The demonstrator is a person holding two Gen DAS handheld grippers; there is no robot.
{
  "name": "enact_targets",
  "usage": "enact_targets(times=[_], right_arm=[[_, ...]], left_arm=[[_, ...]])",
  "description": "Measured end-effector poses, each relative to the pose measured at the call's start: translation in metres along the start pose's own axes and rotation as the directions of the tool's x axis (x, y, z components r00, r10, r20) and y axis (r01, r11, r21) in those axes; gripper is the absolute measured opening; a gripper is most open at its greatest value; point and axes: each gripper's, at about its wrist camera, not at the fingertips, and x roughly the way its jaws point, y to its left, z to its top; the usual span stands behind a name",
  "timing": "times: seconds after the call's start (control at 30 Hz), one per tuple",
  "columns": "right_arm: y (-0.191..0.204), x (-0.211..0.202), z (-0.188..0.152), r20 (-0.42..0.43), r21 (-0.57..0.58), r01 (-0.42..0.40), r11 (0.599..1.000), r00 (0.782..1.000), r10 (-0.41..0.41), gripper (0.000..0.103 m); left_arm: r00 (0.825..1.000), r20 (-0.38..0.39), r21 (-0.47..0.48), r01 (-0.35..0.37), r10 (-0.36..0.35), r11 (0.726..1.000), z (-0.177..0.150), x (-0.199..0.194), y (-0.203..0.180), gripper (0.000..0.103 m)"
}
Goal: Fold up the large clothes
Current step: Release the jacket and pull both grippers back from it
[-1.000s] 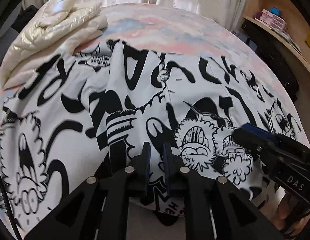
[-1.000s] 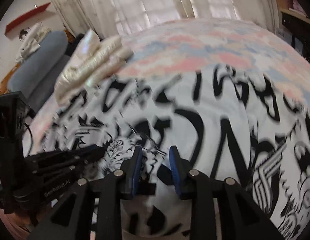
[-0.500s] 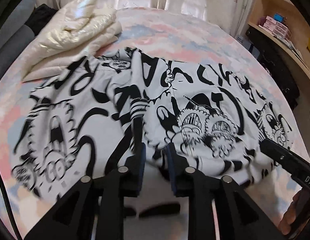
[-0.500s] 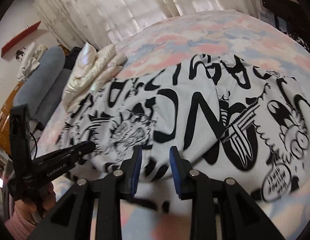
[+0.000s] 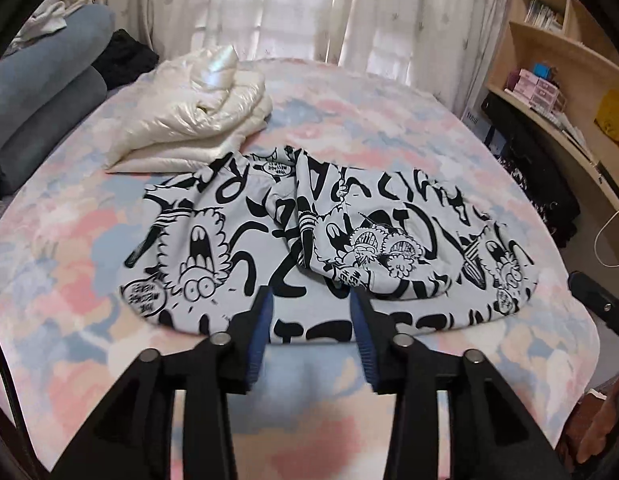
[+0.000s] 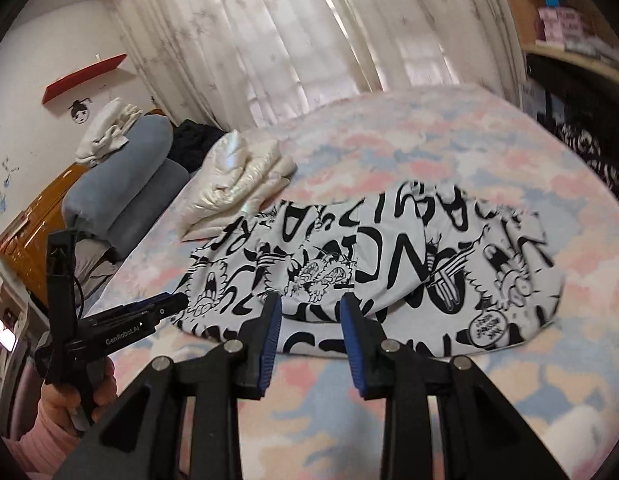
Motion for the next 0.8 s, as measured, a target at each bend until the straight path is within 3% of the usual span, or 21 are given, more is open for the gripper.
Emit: enact_targets(times=[0.17,0.37,0.5,0.6,0.8], right_arm=[[0.021,-0.032,0.001,-0.052,-0.124,0.020,0.992,0.998,-0.027,0.031],[0.032,-0.045,-0.006,-0.028,-0.199,0.086,0.976,0.995,-0.093,0.033],[0.034,-0.027,-0.015,-0.039,-0.184,0.082,0.979,0.995,-0.091,0.034],[0.034,-0.011,-0.024,-0.038,-0.155,0.086,0.984,0.995,-0.093,0.034],[0.031,0.019,-0.041,-0.018,-0.091,0.071,0.993,0.997,-0.073,0.034]], left_arm=[[1.000,0.023,0.004,0.011,-0.011,1.000,-0.009,-0.027,0.005,0.044],[1.000,0.016,-0.007,0.004,-0.004,1.000,-0.020,-0.032,0.016,0.048],[1.000,-0.016,-0.020,-0.001,0.000,1.000,-0.030,-0.022,0.026,0.051],[0.999,-0.036,-0.038,0.005,-0.006,0.999,-0.041,-0.011,0.037,0.061],[0.992,-0.120,-0.134,0.028,-0.044,0.991,-0.071,0.030,0.064,0.062]])
